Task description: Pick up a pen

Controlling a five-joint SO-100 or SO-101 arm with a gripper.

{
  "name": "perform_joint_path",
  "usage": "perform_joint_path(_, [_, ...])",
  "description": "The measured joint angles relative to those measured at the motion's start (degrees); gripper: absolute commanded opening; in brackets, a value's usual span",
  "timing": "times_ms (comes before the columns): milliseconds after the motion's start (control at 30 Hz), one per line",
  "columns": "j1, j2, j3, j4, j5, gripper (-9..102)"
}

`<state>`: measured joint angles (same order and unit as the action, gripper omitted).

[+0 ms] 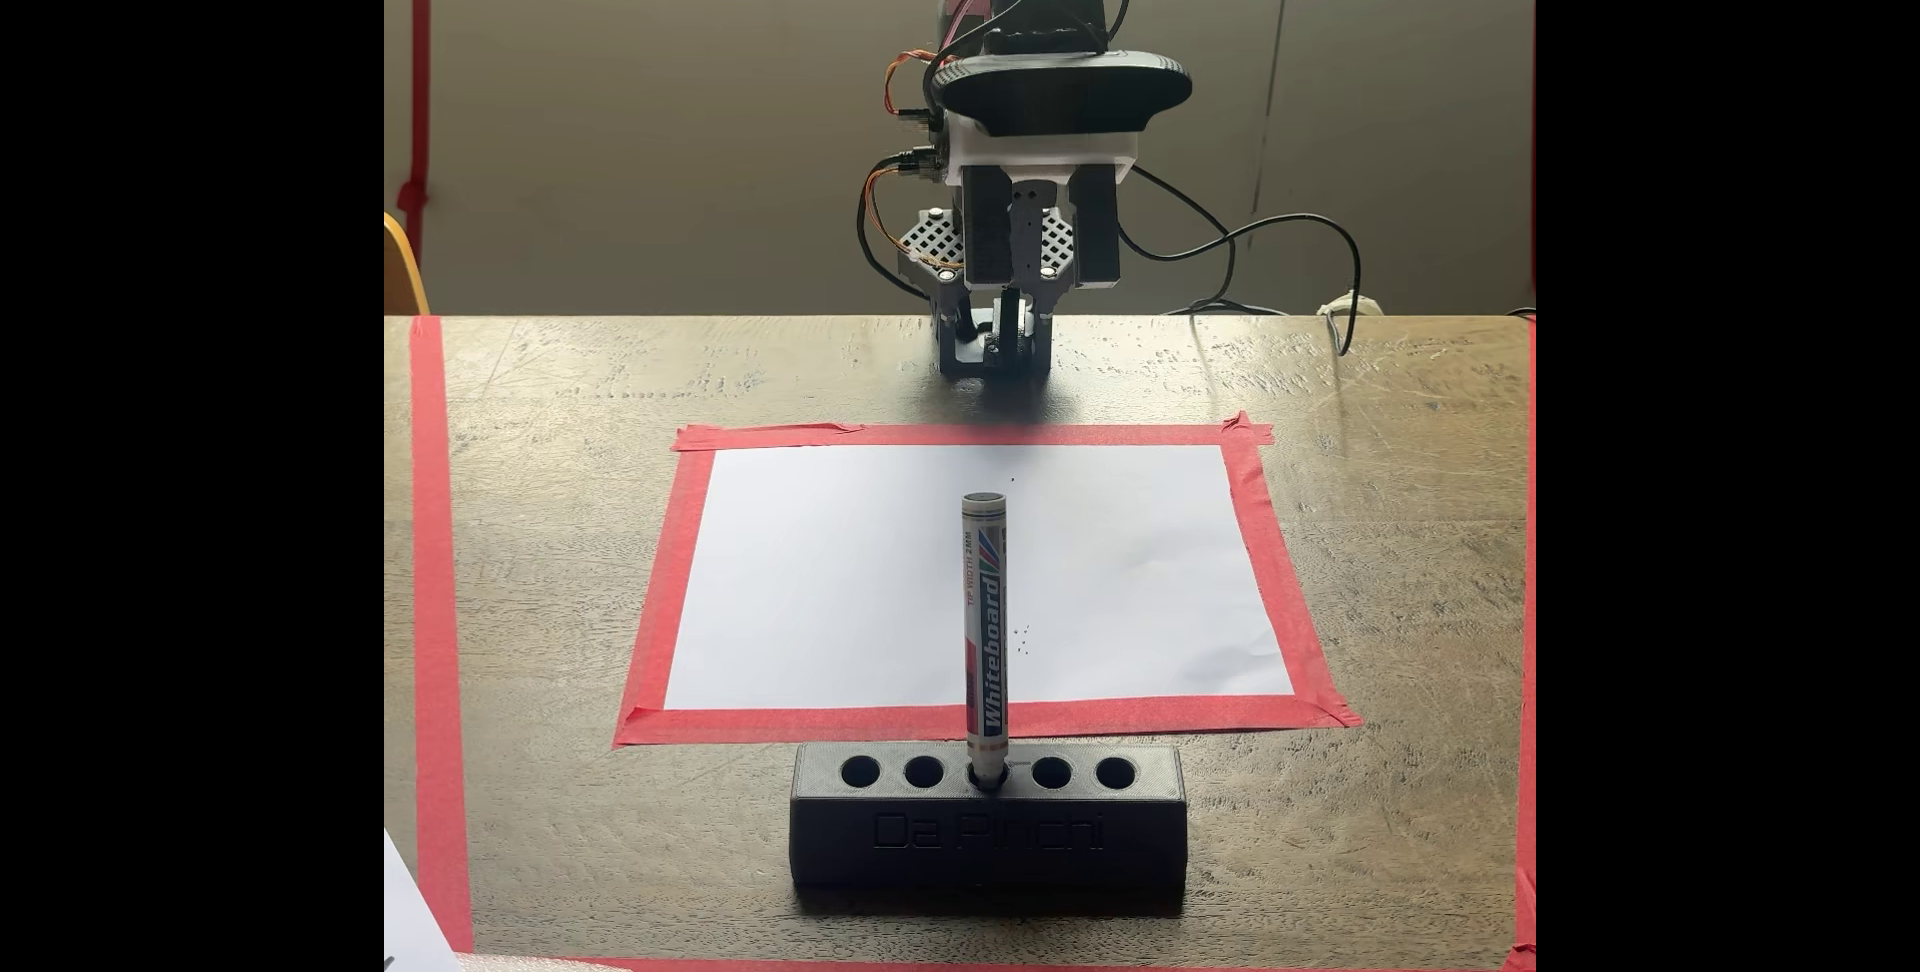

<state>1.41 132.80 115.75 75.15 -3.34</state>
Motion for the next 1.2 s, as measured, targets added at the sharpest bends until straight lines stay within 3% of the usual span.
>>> perform_joint_path(433, [1.58, -16.96, -9.14, -11.87, 0.0, 101])
perform_joint_path(1200, [3.87, -41.57, -25.31, -16.52, 0.0, 101])
